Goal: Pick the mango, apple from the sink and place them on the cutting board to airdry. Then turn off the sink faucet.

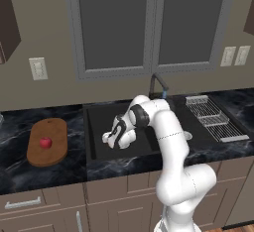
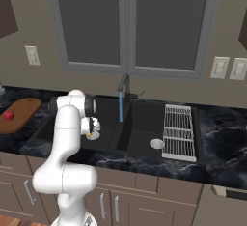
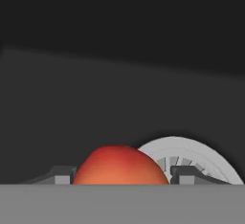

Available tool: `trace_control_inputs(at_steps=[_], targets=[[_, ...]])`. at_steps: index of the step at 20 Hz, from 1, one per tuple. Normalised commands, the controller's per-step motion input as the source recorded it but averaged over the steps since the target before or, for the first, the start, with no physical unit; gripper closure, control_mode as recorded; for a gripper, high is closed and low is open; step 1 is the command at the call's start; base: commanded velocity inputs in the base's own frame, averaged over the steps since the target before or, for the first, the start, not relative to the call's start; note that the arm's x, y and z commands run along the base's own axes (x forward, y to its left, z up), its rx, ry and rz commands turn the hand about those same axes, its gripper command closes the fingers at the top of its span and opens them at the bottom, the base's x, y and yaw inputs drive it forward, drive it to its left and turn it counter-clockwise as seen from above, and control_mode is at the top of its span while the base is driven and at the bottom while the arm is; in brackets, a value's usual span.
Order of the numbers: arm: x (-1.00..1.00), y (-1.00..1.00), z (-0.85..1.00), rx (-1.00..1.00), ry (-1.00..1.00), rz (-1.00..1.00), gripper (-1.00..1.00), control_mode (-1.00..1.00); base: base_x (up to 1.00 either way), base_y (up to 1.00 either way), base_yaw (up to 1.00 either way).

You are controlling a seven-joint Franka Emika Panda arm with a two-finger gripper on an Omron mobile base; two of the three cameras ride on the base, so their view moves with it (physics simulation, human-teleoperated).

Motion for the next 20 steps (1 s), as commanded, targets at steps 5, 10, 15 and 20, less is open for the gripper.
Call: trace_control_inputs(at_steps=[5, 10, 15, 20], targets=[[-0.07, 0.00, 0.15, 0.00, 0.00, 0.00, 1.00, -1.00, 0.00, 0.00, 0.00], [-0.06, 0.00, 0.29, 0.00, 0.00, 0.00, 1.00, -1.00, 0.00, 0.00, 0.00], [-0.13, 0.00, 0.30, 0.00, 0.00, 0.00, 1.00, -1.00, 0.00, 0.00, 0.00], [-0.09, 0.00, 0.35, 0.00, 0.00, 0.00, 1.00, -1.00, 0.00, 0.00, 0.00]])
